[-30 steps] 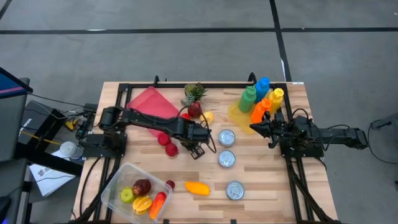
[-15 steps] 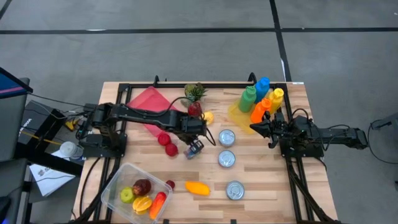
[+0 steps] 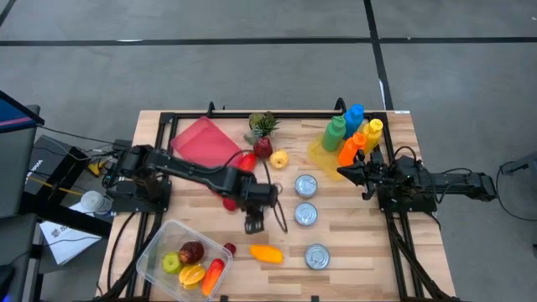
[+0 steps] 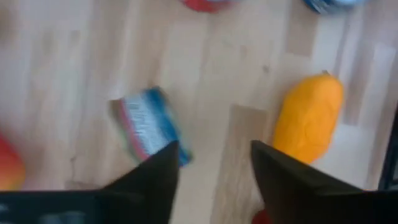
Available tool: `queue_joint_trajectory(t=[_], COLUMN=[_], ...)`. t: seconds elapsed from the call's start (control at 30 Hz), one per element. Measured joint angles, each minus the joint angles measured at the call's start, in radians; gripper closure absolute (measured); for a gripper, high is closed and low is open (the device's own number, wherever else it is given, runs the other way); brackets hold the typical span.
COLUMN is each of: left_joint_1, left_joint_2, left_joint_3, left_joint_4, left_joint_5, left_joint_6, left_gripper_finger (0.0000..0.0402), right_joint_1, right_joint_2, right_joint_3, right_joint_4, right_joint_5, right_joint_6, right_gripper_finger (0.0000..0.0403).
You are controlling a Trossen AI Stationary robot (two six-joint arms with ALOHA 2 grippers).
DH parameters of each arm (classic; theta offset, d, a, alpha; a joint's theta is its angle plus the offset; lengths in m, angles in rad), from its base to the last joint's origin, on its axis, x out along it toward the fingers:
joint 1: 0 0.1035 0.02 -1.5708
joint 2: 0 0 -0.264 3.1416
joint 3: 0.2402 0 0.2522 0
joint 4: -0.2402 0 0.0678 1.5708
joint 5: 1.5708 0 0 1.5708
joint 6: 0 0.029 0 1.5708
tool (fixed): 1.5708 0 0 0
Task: Pick & Place Food Item
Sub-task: Put the blue pink tuna can into the pink bin
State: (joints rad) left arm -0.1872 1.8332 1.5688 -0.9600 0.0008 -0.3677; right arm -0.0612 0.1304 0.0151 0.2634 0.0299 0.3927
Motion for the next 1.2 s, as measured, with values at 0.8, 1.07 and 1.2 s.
queue_joint_trajectory(t=[0.8,1.07,1.2], left_joint_1=[-0.003,0.024,0.024], left_joint_2=[0.008,0.008,0.007], left_joint_3=[-0.316,-0.340,-0.340], left_joint_4=[0.263,0.306,0.354], left_joint_5=[-0.190,-0.123,-0.113], left_joint_6=[-0.468,-0.483,-0.456], left_gripper_finger=[0.0053,0.0213,0.0213], right_joint_1=[0.000,0.000,0.000], right_joint_2=[0.000,0.000,0.000], right_joint_3=[0.000,0.000,0.000], right_joint_4=[-0.001,-0.001,-0.001], right_joint_5=[0.000,0.000,0.000], right_joint_6=[0.000,0.000,0.000], right_gripper_finger=[0.0403,0.0403,0.0403])
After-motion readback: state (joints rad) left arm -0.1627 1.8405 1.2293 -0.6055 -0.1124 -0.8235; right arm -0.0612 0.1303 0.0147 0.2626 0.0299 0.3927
